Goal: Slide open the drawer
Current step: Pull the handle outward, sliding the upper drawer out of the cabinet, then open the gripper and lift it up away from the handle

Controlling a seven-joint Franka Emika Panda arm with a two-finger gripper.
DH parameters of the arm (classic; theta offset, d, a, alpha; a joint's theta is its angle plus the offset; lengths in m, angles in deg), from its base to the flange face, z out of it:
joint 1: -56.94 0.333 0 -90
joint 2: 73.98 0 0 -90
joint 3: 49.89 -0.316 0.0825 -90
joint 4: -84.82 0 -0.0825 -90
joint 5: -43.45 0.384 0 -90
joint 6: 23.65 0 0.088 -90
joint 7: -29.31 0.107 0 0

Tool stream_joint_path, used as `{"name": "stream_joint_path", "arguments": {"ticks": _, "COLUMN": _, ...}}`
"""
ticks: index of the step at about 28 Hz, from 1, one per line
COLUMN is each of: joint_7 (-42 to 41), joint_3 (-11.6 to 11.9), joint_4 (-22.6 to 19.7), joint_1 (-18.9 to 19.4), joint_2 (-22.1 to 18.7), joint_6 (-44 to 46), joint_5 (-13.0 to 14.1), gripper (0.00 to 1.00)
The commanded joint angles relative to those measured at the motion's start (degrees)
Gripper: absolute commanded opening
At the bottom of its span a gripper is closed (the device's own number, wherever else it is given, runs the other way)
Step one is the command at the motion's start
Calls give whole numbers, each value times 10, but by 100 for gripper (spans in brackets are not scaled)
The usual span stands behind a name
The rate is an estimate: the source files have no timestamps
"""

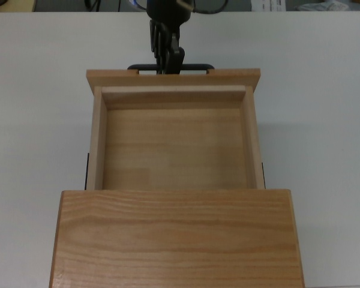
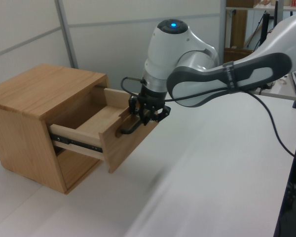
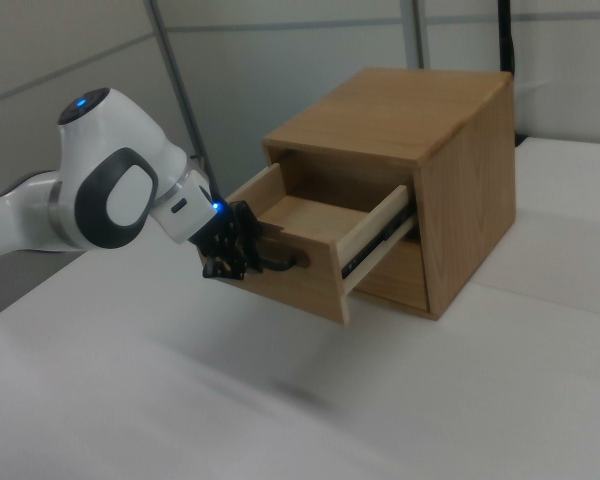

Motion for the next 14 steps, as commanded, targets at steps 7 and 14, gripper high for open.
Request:
{"name": "stream_joint_path", "arguments": {"ticks": 7, "joint_7": -17, "joint_3": 5, "joint_4": -49, "joint_1": 21, "joint_2": -103, "joint_6": 43, "joint_5": 2, "gripper": 0}}
{"name": "stream_joint_path", "arguments": {"ticks": 14, "joint_7": -19, "joint_3": 5, "joint_4": -54, "joint_1": 21, "joint_2": -106, "joint_6": 61, "joint_5": 14, "gripper": 13}}
